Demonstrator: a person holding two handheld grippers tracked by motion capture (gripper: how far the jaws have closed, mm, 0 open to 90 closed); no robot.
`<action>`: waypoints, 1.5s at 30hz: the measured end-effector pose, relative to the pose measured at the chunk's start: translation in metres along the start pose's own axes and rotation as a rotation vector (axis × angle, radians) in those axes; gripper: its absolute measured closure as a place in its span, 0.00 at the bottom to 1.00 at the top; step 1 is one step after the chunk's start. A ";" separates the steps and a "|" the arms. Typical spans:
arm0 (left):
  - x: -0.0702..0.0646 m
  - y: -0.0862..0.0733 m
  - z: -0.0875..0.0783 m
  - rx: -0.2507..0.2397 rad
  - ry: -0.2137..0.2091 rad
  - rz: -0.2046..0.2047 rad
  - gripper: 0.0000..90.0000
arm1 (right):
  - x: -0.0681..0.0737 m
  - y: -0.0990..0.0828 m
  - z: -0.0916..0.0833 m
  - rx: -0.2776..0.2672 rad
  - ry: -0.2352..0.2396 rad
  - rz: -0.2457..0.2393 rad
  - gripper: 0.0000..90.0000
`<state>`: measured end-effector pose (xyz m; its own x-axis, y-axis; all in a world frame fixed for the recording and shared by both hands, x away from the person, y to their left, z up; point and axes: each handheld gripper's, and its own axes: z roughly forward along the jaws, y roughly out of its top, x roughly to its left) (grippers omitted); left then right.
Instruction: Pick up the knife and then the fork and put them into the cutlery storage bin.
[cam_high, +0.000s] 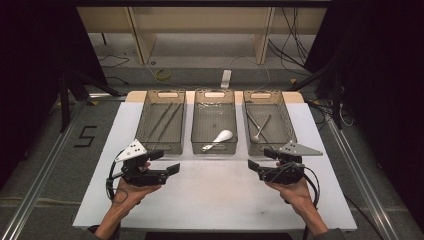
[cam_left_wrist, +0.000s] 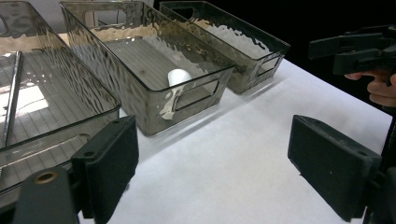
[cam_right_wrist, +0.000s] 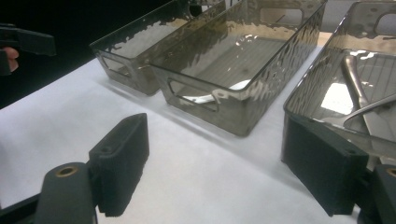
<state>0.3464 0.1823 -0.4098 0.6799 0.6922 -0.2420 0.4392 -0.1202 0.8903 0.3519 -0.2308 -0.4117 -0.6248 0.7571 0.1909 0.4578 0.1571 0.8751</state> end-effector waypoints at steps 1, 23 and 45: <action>0.000 0.000 0.000 0.002 -0.002 0.002 0.18 | 0.001 -0.002 -0.001 -0.005 -0.003 -0.001 0.25; -0.002 -0.001 0.002 0.025 -0.030 0.009 0.18 | 0.009 -0.026 -0.016 0.015 -0.015 0.005 0.21; -0.003 -0.002 0.001 0.026 -0.027 0.008 0.18 | 0.009 -0.028 -0.017 0.014 -0.023 -0.005 0.21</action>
<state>0.3447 0.1797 -0.4113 0.6991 0.6716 -0.2454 0.4482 -0.1442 0.8823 0.3226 -0.2394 -0.4268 -0.6122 0.7708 0.1762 0.4637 0.1695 0.8696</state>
